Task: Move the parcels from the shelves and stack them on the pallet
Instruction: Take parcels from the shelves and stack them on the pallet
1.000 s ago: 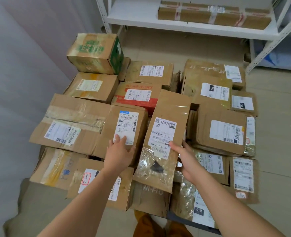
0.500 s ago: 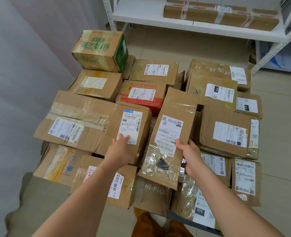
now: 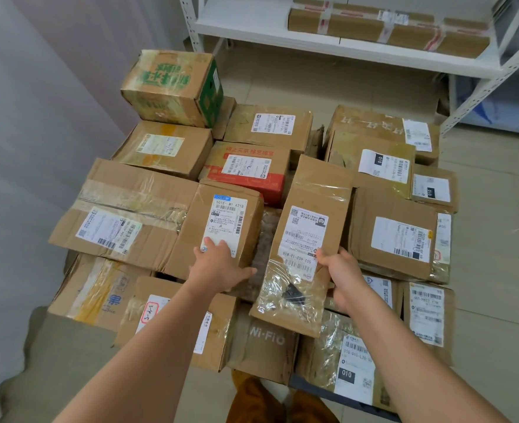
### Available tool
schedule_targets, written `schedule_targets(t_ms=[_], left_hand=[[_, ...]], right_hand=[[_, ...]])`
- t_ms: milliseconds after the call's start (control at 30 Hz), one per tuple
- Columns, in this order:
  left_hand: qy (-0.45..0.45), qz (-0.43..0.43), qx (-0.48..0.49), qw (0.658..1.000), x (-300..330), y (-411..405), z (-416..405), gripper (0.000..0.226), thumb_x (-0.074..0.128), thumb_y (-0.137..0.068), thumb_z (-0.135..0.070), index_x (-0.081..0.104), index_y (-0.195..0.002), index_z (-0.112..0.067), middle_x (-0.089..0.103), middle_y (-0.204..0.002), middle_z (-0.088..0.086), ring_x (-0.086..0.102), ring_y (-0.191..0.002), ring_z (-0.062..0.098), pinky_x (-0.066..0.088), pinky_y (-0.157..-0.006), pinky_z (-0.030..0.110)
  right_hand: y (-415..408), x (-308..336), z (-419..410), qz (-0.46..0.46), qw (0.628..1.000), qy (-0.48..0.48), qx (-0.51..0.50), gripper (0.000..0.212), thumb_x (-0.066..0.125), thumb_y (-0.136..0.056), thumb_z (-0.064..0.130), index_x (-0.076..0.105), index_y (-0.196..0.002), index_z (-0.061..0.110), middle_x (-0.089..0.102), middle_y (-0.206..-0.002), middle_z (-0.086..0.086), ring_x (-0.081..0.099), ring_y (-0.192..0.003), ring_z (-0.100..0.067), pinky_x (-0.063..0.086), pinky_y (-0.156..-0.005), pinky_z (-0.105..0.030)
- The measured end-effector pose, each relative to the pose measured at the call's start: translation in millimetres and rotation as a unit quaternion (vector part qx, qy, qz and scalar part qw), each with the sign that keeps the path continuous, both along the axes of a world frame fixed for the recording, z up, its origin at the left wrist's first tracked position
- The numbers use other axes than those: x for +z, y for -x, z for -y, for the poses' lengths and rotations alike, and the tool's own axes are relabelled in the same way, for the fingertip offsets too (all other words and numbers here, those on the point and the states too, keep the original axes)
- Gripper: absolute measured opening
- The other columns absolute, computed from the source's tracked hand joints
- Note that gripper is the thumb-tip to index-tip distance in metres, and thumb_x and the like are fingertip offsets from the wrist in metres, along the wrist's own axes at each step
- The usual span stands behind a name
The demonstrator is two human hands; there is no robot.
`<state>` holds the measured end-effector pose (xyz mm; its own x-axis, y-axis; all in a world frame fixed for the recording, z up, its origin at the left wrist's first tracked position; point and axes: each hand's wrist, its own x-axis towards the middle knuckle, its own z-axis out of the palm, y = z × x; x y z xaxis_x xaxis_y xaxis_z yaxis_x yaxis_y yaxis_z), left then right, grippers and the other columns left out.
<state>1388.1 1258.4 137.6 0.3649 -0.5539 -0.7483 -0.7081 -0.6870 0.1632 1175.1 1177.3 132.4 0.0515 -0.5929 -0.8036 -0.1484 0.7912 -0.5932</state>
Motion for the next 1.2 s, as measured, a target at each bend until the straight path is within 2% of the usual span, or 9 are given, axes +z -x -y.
schedule_targets(t_ms=[100,167,267,367,533,667,867,1000,1200], left_hand=[[-0.007,0.004,-0.002,1.000,1.2,2.3,1.2,0.110,0.060,-0.076,-0.075,0.020,-0.149,-0.004,-0.008,-0.162,0.023,-0.005,-0.147,0.049,0.021,-0.117,0.059],[-0.008,0.007,0.002,1.000,1.3,3.9,2.6,0.117,0.060,-0.073,-0.079,0.019,-0.150,-0.002,-0.007,-0.162,0.024,-0.005,-0.147,0.050,0.023,-0.116,0.059],[-0.011,0.012,0.007,1.000,1.1,7.5,4.9,0.124,0.060,-0.071,-0.080,0.012,-0.153,0.000,-0.007,-0.162,0.024,-0.006,-0.146,0.050,0.024,-0.117,0.057],[-0.014,0.021,0.001,1.000,0.3,8.7,5.3,0.127,0.059,-0.071,-0.081,0.008,-0.154,0.000,-0.007,-0.162,0.024,-0.006,-0.146,0.050,0.024,-0.116,0.055],[-0.015,0.019,-0.007,1.000,2.6,7.6,5.0,0.119,0.061,-0.077,-0.073,0.007,-0.155,-0.001,-0.008,-0.162,0.024,-0.008,-0.147,0.049,0.023,-0.116,0.051],[-0.011,0.023,-0.014,1.000,-0.6,7.0,3.1,0.111,0.064,-0.083,-0.063,0.006,-0.156,-0.004,-0.008,-0.163,0.021,-0.007,-0.148,0.048,0.026,-0.115,0.049],[-0.019,0.011,-0.023,0.999,-9.3,-0.1,0.6,0.098,0.057,-0.090,-0.058,0.008,-0.156,-0.006,-0.009,-0.163,0.021,-0.009,-0.147,0.048,0.023,-0.118,0.052],[-0.015,0.005,-0.009,1.000,-9.7,-2.1,0.5,0.082,0.050,-0.095,-0.051,0.015,-0.154,-0.007,-0.008,-0.163,0.021,-0.009,-0.147,0.047,0.022,-0.118,0.053],[-0.018,-0.003,-0.003,1.000,0.1,3.5,2.6,0.093,0.050,-0.095,-0.054,0.001,-0.156,-0.005,-0.013,-0.162,0.020,-0.011,-0.147,0.048,0.023,-0.117,0.052]], right_hand=[[8.1,6.3,4.5,-0.005,1.000,0.006,-0.006,0.024,0.059,-0.097,0.011,0.057,-0.117,0.022,0.070,-0.109,0.000,0.063,-0.091,-0.015,0.047,-0.066,-0.034],[14.3,6.4,7.5,-0.014,1.000,0.009,-0.006,0.020,0.059,-0.096,0.011,0.058,-0.114,0.021,0.070,-0.107,-0.001,0.064,-0.093,-0.017,0.049,-0.070,-0.036],[20.2,4.1,12.1,-0.031,0.999,0.001,-0.021,0.020,0.059,-0.097,0.012,0.058,-0.116,0.017,0.069,-0.112,-0.004,0.062,-0.104,-0.024,0.050,-0.088,-0.043],[21.1,4.2,16.6,-0.042,0.999,0.012,-0.010,0.020,0.057,-0.097,0.010,0.058,-0.116,0.017,0.068,-0.106,0.002,0.059,-0.103,-0.022,0.044,-0.087,-0.040],[24.2,4.2,16.4,-0.055,0.998,0.028,0.005,0.015,0.056,-0.098,0.009,0.058,-0.112,0.016,0.068,-0.106,0.001,0.062,-0.092,-0.018,0.048,-0.072,-0.033],[18.8,7.3,15.8,-0.060,0.997,0.036,0.011,0.014,0.054,-0.099,0.010,0.056,-0.110,0.019,0.066,-0.118,-0.004,0.061,-0.106,-0.024,0.050,-0.093,-0.042],[-4.6,10.7,9.7,-0.004,0.999,0.046,0.017,0.031,0.056,-0.099,0.012,0.055,-0.130,0.016,0.066,-0.119,0.002,0.061,-0.102,-0.017,0.047,-0.093,-0.037],[-24.5,6.9,3.0,-0.018,0.998,0.057,0.033,0.037,0.055,-0.100,0.015,0.051,-0.137,0.016,0.064,-0.127,0.000,0.059,-0.114,-0.021,0.046,-0.103,-0.041],[-22.1,2.1,-5.4,-0.043,0.998,0.042,0.026,0.037,0.054,-0.099,0.015,0.050,-0.136,0.017,0.064,-0.125,-0.001,0.058,-0.108,-0.020,0.046,-0.101,-0.041]])
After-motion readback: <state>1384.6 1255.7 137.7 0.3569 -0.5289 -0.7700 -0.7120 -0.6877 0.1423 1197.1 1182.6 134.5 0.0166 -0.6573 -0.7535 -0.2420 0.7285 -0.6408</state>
